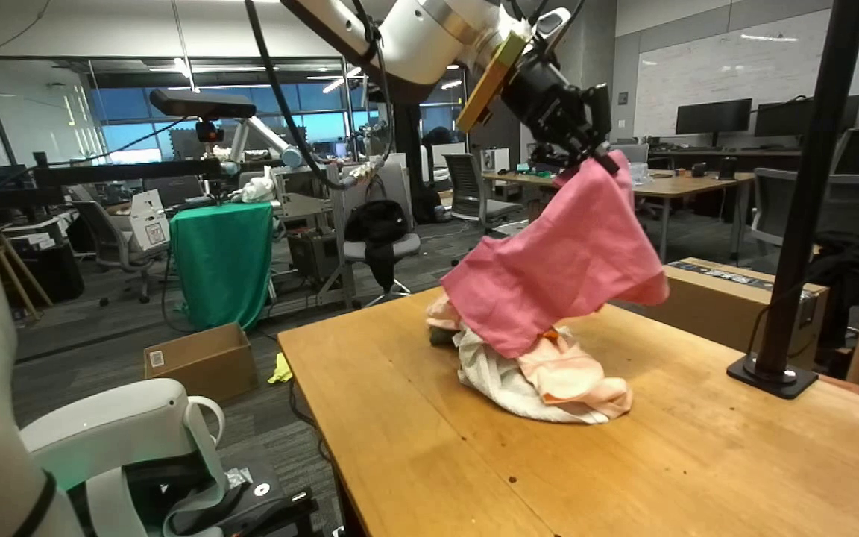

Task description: Spread the objects across the table

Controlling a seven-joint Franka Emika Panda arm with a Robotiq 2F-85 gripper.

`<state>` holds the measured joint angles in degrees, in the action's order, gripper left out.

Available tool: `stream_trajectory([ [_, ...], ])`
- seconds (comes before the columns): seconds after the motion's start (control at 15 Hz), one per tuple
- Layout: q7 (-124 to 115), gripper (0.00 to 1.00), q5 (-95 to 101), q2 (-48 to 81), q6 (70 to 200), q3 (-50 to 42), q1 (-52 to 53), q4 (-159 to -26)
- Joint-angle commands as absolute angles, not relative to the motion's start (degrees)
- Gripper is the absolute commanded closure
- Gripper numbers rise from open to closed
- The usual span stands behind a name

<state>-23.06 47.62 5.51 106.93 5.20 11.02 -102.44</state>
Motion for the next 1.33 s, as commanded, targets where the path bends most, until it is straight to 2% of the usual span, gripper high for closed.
stream_trajectory([
  [0.0, -28.4, 0.94, 51.9, 2.9, 106.4, 4.2, 8.7, -100.5],
  [0.47, -34.3, 0.94, 54.3, 2.3, 108.9, 1.2, 3.4, -98.7],
  [1.27, -42.8, 0.94, 50.9, 10.6, 125.7, -6.1, -4.8, -96.8],
])
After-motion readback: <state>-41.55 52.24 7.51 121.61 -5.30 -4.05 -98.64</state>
